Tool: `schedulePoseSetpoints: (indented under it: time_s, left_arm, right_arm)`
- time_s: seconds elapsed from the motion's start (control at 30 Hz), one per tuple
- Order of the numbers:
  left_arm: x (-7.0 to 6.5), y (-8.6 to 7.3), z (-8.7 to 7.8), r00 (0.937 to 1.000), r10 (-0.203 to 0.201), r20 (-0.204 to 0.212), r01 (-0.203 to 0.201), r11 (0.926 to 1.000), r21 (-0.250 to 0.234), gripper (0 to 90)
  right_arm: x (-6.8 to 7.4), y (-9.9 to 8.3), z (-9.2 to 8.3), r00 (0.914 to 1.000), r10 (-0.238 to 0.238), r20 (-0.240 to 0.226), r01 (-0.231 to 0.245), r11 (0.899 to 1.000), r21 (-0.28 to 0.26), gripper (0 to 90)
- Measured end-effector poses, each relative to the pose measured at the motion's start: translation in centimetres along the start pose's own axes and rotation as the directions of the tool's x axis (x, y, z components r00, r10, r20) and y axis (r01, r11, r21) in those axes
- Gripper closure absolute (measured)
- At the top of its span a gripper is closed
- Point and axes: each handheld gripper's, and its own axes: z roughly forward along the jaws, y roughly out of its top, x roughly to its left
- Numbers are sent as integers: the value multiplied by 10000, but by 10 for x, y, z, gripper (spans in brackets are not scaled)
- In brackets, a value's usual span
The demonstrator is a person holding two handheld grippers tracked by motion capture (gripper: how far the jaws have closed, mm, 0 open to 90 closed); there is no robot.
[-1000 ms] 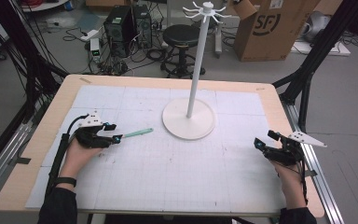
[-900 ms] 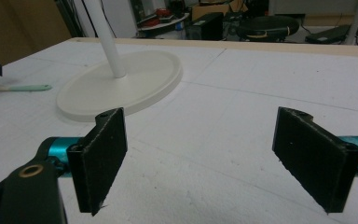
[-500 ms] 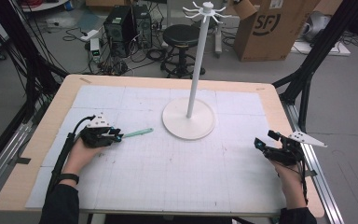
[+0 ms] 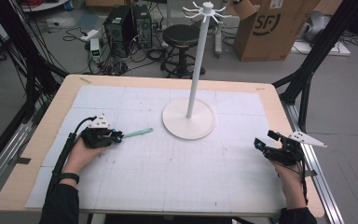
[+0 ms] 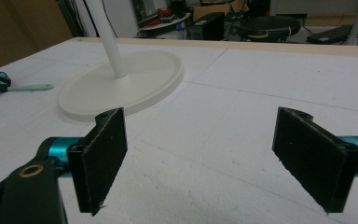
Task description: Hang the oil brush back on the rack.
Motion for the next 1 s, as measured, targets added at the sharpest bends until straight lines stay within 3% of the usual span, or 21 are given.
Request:
schedulePoseSetpoints:
  time_s: [0.17,0.47,0.6,0.8,0.93,1.0]
  left_arm:
    - [-3,2,0,9997,211,-156,-208,9996,172,818]
    - [0,-1,0,9998,-186,56,186,9998,-37,810]
    - [-2,0,0,9999,-80,-61,80,10000,13,818]
    - [-2,0,-2,9990,-443,-60,443,9990,-2,825]
    - [-5,4,-6,9986,-470,-229,462,9984,-333,826]
    - [-8,10,-15,9978,-654,-122,637,9922,-1075,825]
  right_arm:
    - [0,0,0,10000,10,-8,-10,10000,-9,173]
    - [0,0,0,10000,-44,-26,44,10000,-14,174]
    - [0,1,0,10000,-28,-55,28,10000,-13,174]
    - [0,1,-2,10000,6,-38,-6,10000,-46,174]
    - [-1,1,-2,10000,23,-10,-23,10000,-53,174]
    - [-1,1,-2,10000,88,-7,-88,10000,-28,174]
